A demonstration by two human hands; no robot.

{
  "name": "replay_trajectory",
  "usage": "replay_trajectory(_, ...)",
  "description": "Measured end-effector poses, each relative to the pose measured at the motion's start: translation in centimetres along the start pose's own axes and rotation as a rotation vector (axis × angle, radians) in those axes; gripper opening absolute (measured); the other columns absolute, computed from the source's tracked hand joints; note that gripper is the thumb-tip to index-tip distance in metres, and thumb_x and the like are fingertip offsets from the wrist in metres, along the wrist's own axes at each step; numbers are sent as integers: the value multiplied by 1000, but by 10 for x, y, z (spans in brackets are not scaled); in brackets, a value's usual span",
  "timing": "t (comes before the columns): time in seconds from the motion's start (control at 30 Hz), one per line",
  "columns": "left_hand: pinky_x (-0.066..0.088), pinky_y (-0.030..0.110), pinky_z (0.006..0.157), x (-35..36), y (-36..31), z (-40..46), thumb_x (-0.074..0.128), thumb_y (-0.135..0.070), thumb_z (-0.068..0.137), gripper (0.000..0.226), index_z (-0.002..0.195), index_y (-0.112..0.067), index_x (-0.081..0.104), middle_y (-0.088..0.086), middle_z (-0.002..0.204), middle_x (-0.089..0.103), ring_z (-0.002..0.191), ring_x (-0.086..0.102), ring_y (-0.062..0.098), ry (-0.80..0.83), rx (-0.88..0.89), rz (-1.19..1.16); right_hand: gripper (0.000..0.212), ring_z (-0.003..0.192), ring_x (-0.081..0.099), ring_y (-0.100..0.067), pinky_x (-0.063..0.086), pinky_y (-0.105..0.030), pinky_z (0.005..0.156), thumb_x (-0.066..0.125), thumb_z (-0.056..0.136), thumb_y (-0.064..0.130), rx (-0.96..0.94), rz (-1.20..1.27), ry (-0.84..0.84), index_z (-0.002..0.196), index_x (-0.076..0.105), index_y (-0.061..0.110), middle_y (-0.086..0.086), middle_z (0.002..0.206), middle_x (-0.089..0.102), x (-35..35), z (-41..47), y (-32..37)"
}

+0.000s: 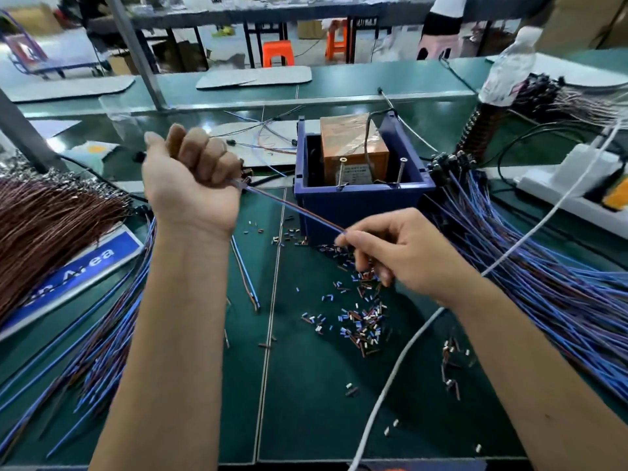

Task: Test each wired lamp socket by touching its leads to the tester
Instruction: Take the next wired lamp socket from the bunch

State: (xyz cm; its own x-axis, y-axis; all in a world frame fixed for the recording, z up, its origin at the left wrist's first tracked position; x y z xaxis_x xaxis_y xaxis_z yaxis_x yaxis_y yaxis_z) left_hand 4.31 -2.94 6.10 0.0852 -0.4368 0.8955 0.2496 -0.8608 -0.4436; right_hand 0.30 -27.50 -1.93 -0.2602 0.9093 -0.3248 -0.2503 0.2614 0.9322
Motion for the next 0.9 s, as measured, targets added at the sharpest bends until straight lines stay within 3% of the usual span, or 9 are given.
replay_trajectory(0.1,13,23,38,-12,2,-3,21,-45,113,52,70,-22,40,-7,54,21,44,13,9,52,95,184,12,43,51,-14,47,-25,44,68,101,16,34,-2,-118,98,79,16,-9,74,75,-24,-12,-20)
replay_trajectory(0.2,19,21,42,-24,28,-23,28,-43,112,49,75,-22,51,-9,53,32,43,23,9,202,282,662,7,40,49,-17,47,-28,42,72,98,11,23,58,-256,93,76,13,-11,75,76,-35,-19,-31)
replay_trajectory(0.3,28,24,47,-33,68,-45,33,-42,110,50,81,-19,66,-11,56,43,48,35,8,451,420,1094,9,40,50,-16,48,-26,42,73,96,12,-5,76,-226,88,76,16,-11,77,77,-36,-21,-34)
replay_trajectory(0.37,37,26,56,-34,88,-54,36,-42,111,49,93,-14,71,-16,69,54,60,49,4,643,540,1340,5,40,51,-16,48,-24,42,74,94,17,-39,118,-187,89,77,16,-12,77,77,-31,-22,-31)
replay_trajectory(0.43,50,31,71,-35,101,-60,41,-37,110,37,111,-16,72,-15,96,66,85,64,5,822,627,1517,5,39,50,-17,47,-24,41,74,92,20,-74,156,-165,90,76,16,-13,77,77,-26,-22,-27)
replay_trajectory(0.5,55,39,81,-38,113,-66,44,-31,109,32,128,-19,67,-6,111,69,99,68,15,921,583,1568,8,39,49,-18,47,-26,41,73,95,14,-100,175,-167,90,76,19,-12,75,75,-24,-22,-25)
replay_trajectory(0.6,56,39,82,-44,122,-72,45,-35,107,39,137,-16,61,-6,110,73,96,71,15,903,443,1542,7,40,51,-21,46,-27,41,73,95,11,-84,177,-228,91,74,16,-10,73,75,-24,-21,-26)
replay_trajectory(0.73,54,41,74,-46,127,-69,57,-26,106,20,121,-14,65,-7,97,71,86,67,15,845,435,1560,8,48,62,-19,50,-28,43,78,92,17,-29,184,-317,85,75,19,-8,71,74,-23,-21,-29)
replay_trajectory(0.9,49,37,68,-46,126,-65,61,-17,103,12,92,-14,66,-10,82,64,76,59,11,721,549,1540,15,42,57,-19,50,-24,47,78,90,23,25,188,-339,88,76,9,-9,62,71,-24,-18,-33)
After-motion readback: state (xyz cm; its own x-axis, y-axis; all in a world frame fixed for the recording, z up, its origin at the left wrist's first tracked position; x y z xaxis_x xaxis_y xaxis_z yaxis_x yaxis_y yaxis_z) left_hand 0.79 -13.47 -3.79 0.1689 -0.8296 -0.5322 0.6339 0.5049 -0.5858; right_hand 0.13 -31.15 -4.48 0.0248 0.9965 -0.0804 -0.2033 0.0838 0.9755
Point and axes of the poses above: each hand's wrist, its own z-axis towards the middle knuckle, its own x-axis out of the palm, y = z × x, the point moved 2 cm from there along z, towards the middle knuckle
